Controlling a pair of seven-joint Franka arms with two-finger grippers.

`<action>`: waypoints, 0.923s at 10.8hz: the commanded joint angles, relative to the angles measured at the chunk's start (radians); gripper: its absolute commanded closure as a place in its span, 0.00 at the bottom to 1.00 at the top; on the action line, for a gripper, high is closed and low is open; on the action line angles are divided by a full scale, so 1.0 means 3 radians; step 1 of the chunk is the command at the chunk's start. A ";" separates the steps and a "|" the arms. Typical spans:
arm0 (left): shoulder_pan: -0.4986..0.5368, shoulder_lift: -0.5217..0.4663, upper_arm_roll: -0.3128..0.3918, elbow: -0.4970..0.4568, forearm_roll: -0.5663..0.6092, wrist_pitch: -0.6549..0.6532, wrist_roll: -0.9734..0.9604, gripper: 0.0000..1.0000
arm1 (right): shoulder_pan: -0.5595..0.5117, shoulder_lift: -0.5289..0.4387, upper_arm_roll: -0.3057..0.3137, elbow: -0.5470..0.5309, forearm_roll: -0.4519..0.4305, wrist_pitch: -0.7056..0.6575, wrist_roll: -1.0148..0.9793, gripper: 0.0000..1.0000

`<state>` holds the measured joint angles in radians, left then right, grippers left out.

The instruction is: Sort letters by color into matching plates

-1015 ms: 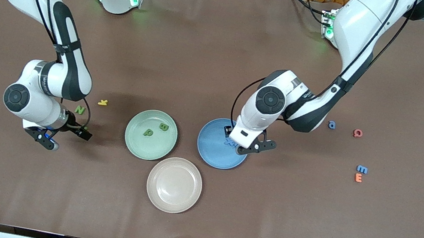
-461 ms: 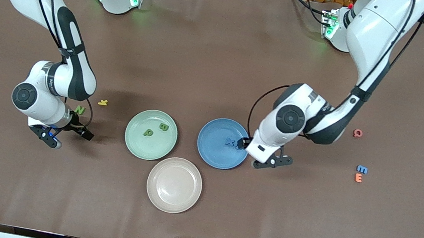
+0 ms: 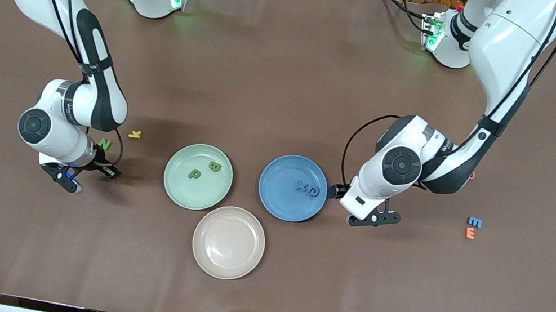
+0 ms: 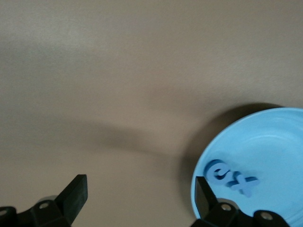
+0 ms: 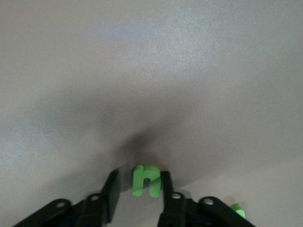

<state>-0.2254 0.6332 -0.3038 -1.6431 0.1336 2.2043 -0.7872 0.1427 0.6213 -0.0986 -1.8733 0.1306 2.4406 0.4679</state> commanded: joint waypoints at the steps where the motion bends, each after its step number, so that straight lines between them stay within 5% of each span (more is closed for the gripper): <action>1: 0.0183 -0.0229 -0.0015 -0.0371 0.0259 0.0005 0.0129 0.00 | -0.0026 -0.0066 0.0022 -0.0091 -0.0001 0.0041 -0.0010 0.80; 6: 0.0613 -0.0729 -0.0046 -0.1454 0.0363 0.0893 0.0598 0.00 | 0.0000 -0.0122 0.0022 -0.0091 -0.0057 -0.0005 -0.0244 0.85; 10: 0.0771 -0.1031 -0.0046 -0.1906 0.0373 0.0967 0.0706 0.00 | 0.0005 -0.0240 0.0037 -0.0040 -0.0118 -0.0056 -0.1338 0.83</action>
<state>-0.0418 0.4245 -0.3068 -2.1033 0.2218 2.4739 -0.6046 0.1483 0.5999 -0.0969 -1.8730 0.1099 2.4419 0.2177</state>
